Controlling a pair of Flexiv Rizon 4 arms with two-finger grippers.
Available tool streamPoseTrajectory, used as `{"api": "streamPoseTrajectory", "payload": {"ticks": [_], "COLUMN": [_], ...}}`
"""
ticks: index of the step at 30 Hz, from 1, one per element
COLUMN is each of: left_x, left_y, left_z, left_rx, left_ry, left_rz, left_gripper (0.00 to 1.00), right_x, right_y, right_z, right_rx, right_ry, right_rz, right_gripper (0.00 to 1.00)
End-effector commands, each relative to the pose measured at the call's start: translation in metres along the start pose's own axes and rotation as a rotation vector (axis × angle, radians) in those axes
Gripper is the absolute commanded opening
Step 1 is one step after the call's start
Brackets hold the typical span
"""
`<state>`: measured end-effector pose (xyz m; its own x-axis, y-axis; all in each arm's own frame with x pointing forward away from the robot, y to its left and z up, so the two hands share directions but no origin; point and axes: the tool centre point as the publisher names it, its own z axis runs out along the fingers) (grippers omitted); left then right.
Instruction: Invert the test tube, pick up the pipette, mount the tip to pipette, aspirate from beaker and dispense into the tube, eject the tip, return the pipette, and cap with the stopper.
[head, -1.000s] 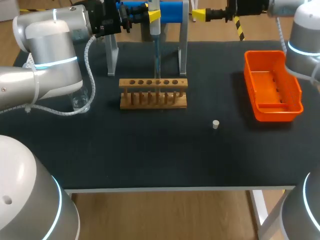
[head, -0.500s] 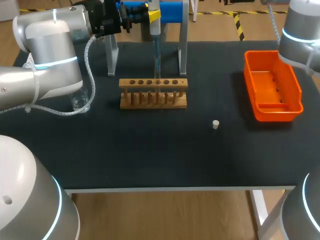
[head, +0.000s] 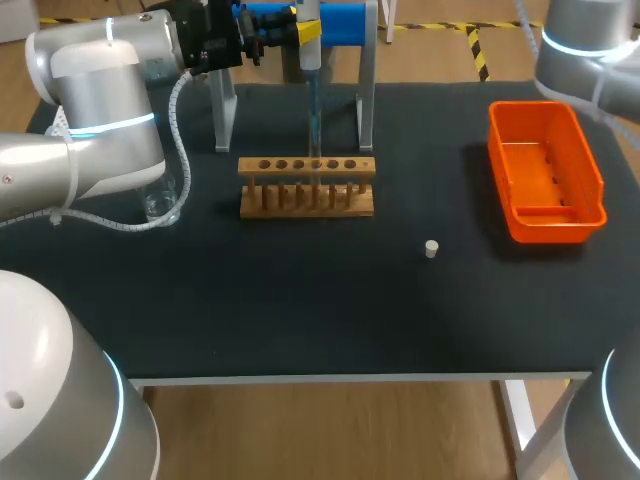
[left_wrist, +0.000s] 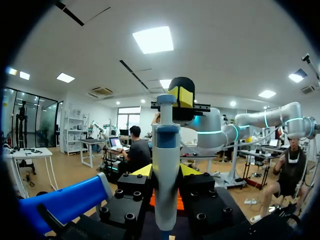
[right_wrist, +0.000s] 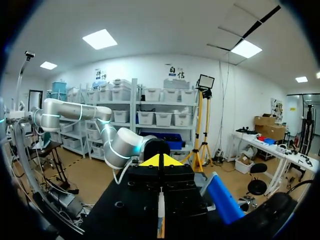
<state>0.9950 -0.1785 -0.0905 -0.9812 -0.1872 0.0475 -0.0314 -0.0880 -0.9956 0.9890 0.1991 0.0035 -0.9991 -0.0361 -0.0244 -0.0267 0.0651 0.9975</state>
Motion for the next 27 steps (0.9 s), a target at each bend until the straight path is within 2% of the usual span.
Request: {"api": "streamPoseTrajectory", "payload": {"ticks": [1, 27], "left_x": [0.000, 0.000], "left_y": [0.000, 0.000], "left_z": [0.000, 0.000], "left_rx": [0.001, 0.001], "left_ry": [-0.001, -0.001], "left_rz": [0.001, 0.001], "left_gripper": [0.00, 0.00], "right_x": [-0.008, -0.003], "right_y": [0.005, -0.004], "right_z": [0.009, 0.041], "right_rx": [0.007, 0.025], "right_ry": [0.023, 0.065], "right_rz": [0.007, 0.066], "right_gripper": [0.00, 0.00]}}
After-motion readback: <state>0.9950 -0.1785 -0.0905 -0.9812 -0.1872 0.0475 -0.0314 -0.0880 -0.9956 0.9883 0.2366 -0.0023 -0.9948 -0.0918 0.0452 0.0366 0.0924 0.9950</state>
